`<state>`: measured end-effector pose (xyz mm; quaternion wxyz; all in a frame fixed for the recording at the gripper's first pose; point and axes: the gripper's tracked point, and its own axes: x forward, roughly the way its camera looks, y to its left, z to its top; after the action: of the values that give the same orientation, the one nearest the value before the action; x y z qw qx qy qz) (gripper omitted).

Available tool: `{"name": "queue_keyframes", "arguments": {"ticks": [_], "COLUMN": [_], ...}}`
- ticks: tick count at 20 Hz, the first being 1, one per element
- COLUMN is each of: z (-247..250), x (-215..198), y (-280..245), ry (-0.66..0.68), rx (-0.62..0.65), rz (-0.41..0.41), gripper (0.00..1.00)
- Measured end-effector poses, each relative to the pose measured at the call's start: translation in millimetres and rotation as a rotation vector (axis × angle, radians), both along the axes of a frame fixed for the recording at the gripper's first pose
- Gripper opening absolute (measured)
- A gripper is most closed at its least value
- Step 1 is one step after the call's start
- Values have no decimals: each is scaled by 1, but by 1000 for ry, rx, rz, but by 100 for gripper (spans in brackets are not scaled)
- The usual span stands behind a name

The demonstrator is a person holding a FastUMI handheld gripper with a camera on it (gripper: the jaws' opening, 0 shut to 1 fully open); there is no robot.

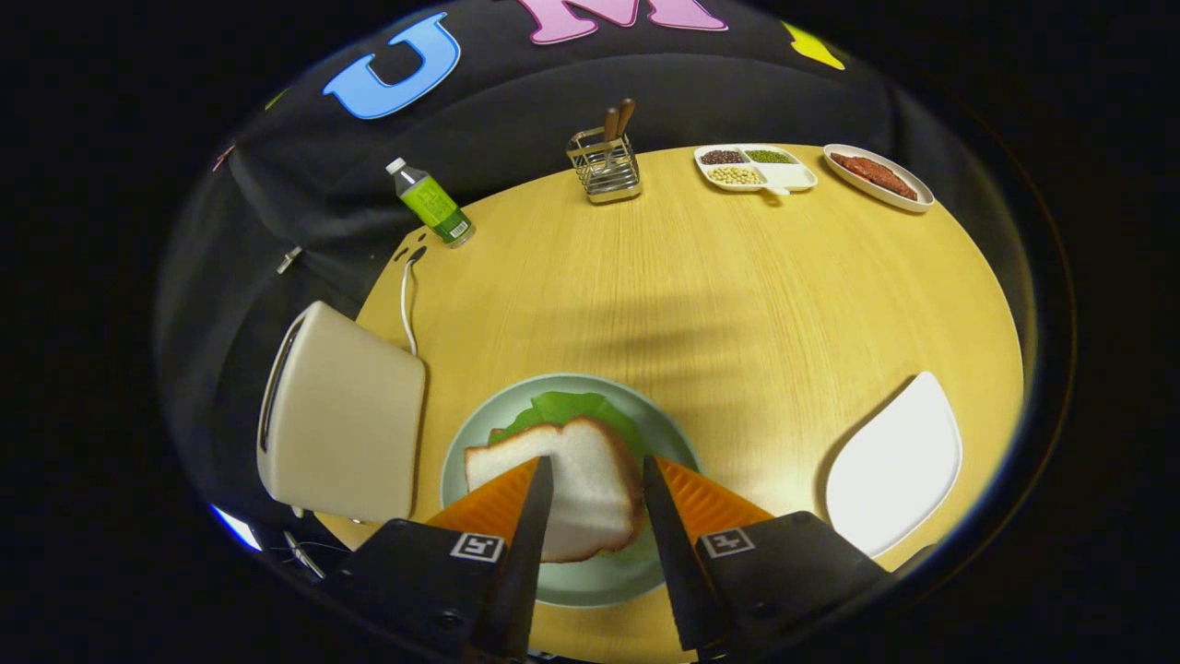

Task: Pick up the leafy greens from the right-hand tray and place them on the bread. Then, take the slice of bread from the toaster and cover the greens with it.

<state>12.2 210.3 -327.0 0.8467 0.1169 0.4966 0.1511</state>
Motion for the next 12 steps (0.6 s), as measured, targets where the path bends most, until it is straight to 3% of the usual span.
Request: {"name": "queue_keyframes", "arguments": {"ticks": [4,8,12], "z": [10,48,118], "x": [5,13,33], "y": [-26,-47,-63], "ry": [-75,-188,-363], "rx": [-83,-128,-143], "rz": [-15,-27,-48], "gripper": [99,99,99]}}
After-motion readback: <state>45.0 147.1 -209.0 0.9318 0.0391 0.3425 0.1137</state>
